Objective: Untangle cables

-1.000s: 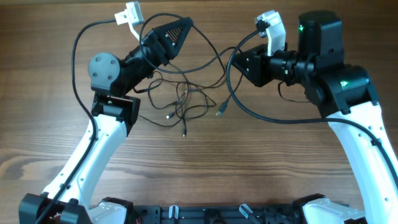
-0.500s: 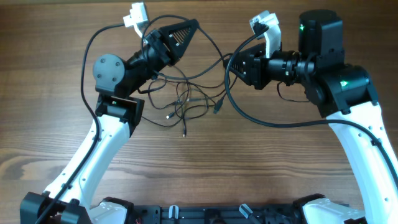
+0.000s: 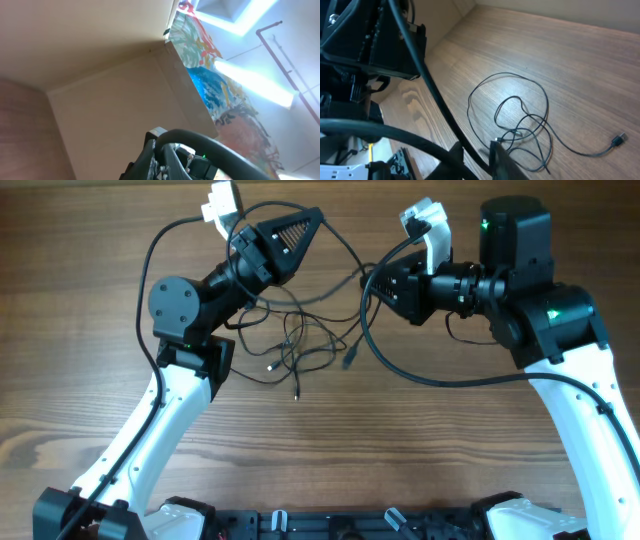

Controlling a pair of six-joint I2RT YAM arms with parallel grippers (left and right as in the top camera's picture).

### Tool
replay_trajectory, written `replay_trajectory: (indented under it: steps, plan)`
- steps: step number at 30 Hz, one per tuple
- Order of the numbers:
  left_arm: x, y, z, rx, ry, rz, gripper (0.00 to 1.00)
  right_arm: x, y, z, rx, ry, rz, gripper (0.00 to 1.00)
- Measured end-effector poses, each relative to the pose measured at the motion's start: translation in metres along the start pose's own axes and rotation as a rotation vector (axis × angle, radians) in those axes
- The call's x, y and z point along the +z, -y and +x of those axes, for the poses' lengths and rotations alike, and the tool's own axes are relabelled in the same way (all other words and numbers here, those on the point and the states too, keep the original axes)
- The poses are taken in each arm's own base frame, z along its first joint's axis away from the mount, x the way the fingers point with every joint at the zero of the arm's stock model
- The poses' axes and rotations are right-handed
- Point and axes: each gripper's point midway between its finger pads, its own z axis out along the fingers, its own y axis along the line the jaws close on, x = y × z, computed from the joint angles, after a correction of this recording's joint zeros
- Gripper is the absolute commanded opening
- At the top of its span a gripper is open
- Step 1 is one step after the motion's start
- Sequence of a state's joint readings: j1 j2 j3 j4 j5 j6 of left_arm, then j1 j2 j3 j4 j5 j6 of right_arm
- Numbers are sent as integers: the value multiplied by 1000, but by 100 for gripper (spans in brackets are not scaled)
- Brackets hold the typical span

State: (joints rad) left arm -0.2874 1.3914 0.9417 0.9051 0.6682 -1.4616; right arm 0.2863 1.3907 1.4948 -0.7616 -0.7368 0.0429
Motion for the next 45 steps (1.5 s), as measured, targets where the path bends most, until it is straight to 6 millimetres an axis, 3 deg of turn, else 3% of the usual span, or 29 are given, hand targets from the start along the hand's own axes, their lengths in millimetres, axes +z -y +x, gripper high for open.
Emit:
replay_trajectory:
  steps: [12, 14, 15, 16, 19, 21, 25, 28, 31, 40, 45]
  plan:
    - [7, 1, 11, -29, -10, 6, 4, 0, 0, 0, -3, -1, -1, 4]
    - [7, 0, 11, -32, -10, 2, 8, 0, 0, 0, -3, -1, -1, 4]
    - [7, -2, 11, -37, -7, -5, 16, 0, 0, 0, -3, -1, -1, 4]
    - [7, -7, 11, -50, -5, -23, 21, 0, 0, 0, -3, -1, -1, 4]
    - [6, -27, 14, -50, -14, -100, 59, 0, 0, 0, -3, 0, 0, 4]
    - [4, -48, 17, -50, -26, -182, 65, 0, 0, 0, -2, -1, 1, 4]
    - [-13, -102, 33, -25, -89, -399, 67, 0, 9, -1, 17, 6, 50, 4]
    - [-36, -142, 53, 25, -185, -566, 67, -2, 24, -8, 60, 35, 141, 4]
    - [-50, -157, 64, 72, -249, -633, 65, -4, 35, -13, 102, 64, 202, 4]
    - [-71, -177, 78, 360, -424, -687, 69, -8, 51, -16, 178, 95, 297, 4]
    - [-124, -220, 60, 473, -413, -1037, 67, -18, 76, -18, 196, 126, 446, 4]
